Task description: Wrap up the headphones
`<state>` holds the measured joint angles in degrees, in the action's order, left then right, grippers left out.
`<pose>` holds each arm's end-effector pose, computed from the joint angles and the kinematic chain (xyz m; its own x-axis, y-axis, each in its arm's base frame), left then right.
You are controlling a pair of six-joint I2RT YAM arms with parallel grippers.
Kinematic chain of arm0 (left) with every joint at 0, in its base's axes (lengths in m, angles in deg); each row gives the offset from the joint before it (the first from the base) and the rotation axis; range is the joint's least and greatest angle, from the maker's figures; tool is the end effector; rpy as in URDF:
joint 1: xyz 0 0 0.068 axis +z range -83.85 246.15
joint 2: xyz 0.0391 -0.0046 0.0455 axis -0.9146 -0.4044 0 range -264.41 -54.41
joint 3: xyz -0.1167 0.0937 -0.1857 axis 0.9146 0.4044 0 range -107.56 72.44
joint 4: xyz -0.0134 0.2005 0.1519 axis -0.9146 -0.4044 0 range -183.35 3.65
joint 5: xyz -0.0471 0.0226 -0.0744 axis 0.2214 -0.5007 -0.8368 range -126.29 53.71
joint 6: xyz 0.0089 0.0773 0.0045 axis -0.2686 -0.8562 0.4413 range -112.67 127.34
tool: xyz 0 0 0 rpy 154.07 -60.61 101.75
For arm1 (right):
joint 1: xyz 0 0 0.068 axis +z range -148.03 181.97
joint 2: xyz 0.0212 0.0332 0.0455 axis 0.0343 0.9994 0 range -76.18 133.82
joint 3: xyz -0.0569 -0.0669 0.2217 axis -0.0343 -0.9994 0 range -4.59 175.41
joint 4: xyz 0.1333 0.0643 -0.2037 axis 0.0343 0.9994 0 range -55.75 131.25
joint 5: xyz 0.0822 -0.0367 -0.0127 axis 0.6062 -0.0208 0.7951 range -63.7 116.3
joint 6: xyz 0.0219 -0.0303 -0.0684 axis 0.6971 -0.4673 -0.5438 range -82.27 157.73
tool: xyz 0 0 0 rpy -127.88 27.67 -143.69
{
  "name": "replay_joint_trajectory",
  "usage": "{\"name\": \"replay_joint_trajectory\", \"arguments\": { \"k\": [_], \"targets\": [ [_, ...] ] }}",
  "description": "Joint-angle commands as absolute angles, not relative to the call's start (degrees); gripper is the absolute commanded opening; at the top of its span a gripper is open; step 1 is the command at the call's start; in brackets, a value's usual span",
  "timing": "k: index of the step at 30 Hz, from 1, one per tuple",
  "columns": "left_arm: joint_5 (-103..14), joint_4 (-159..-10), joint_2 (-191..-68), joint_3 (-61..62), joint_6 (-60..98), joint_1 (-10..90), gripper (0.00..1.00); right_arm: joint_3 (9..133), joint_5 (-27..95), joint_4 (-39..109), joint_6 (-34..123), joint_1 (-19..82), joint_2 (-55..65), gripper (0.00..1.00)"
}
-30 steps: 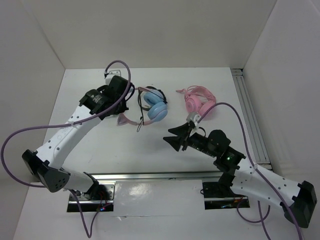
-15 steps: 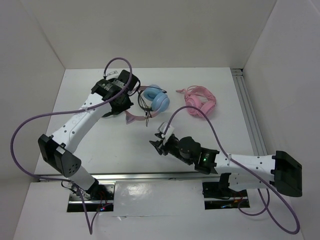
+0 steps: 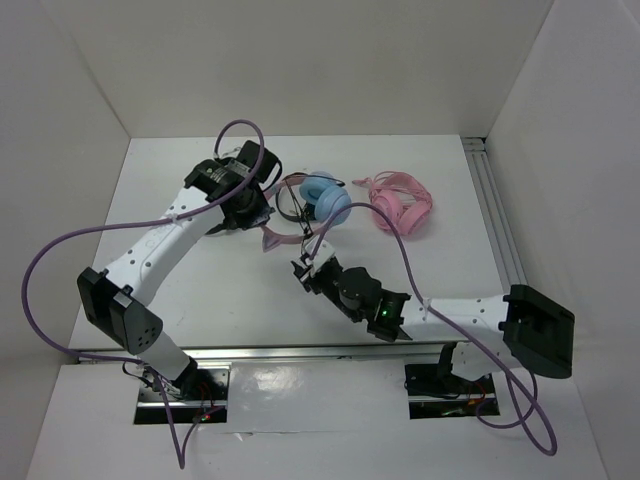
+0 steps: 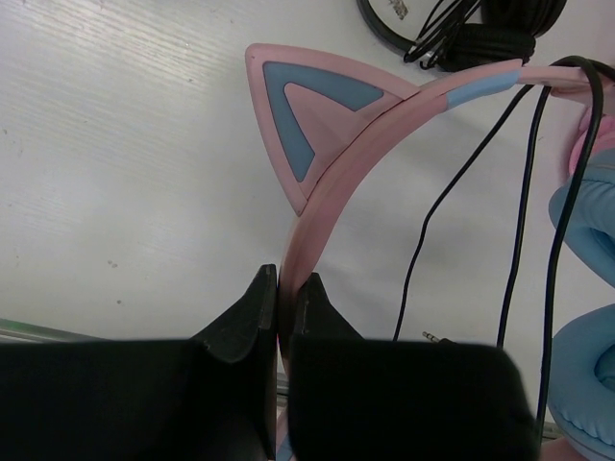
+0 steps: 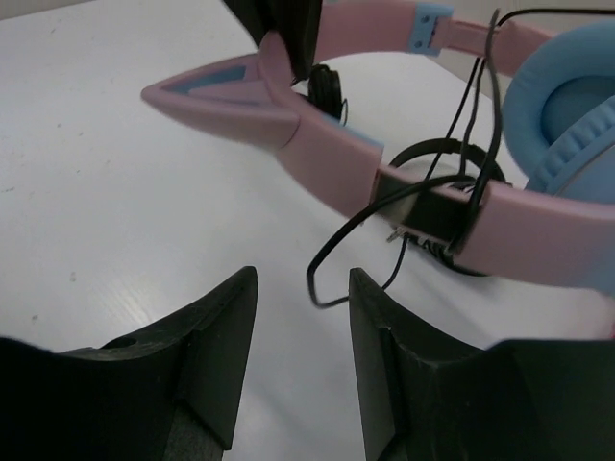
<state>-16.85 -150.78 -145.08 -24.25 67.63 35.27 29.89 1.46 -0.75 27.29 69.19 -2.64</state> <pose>0.2873 -0.1460 0.3096 -0.6526 -0.5641 -0.5059 -0.4694 0.8251 -0.3145 0.1455 0.2745 0.2217 0.0953 -0.1978 -0.9756 -0.6683 0.7136 -0.2100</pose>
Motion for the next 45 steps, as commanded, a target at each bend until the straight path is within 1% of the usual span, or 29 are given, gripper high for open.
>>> {"name": "replay_joint_trajectory", "arguments": {
  "k": [1,3,4,5,7,8,11,15,16,20,23,27,32,35,39,41,45],
  "targets": [
    [-19.24,-146.56,-142.91,-23.9,69.12,35.47,0.0,32.94,-5.3,-12.05,24.82,68.76,-0.25,0.5],
    [-19.85,-146.03,-141.78,-23.11,68.51,35.47,0.0,32.94,-5.87,-14.08,24.1,68.24,1.69,0.5],
    [-19.86,-145.33,-141.77,-22.23,68.51,35.47,0.0,33.81,-5.87,-14.09,23.58,68.24,2.3,0.49],
    [-20.38,-144.63,-141.25,-21.44,67.9,35.47,0.0,34.34,-3.87,-13.57,23.58,68.24,3.44,0.28],
    [-20.91,-144.01,-141.24,-21.43,67.89,36.0,0.0,35.14,-3.85,-13.56,23.58,68.24,4.67,0.06],
    [-20.91,-144.01,-141.24,-21.43,67.89,36.0,0.0,35.14,-3.85,-13.56,24.27,68.24,5.2,0.0],
    [-20.92,-143.49,-141.24,-21.43,66.76,37.14,0.0,35.14,-2.53,-12.95,24.28,68.76,5.21,0.0],
    [-18.55,-142.78,-142.99,-23.18,62.29,38.55,0.0,33.82,1.06,-7.25,24.98,70.78,1.18,0.0],
    [-15.41,-142.78,-143.78,-24.76,61.4,38.55,0.0,33.82,2.12,-3.67,24.98,70.78,-1.36,0.0],
    [-9.15,-143.83,-146.95,-26.78,57.7,39.08,0.0,33.99,8.27,6.09,25.51,71.4,-7.44,0.0],
    [-7.83,-143.83,-147.66,-26.1,56.64,39.08,0.0,35.31,11.18,11.55,24.46,71.4,-10.87,0.0],
    [-8.34,-142.96,-148.27,-22.76,56.11,40.13,0.0,35.93,11.18,14.29,23.31,71.4,-14.12,0.0],
    [-10.54,-138.22,-148.27,-17.57,53.48,40.13,0.0,36.45,11.18,14.91,22.7,71.4,-16.06,0.0],
    [-11.16,-135.76,-147.75,-14.32,49.89,38.47,0.0,36.45,11.18,14.13,22.17,70.88,-16.06,0.0],
    [-8.88,-134.34,-147.75,-11.94,46.72,35.04,0.0,37.5,10.49,12.45,22.17,69.74,-16.06,0.08],
    [-8.87,-133.47,-147.75,-10.63,44.27,33.02,0.0,38.12,9.78,12.45,21.65,69.73,-16.06,0.08],
    [-10.1,-130.65,-143.54,-6.94,40.13,30.65,0.0,39.44,7.14,11.23,22.17,67.98,-16.06,0.11]
  ]
}}
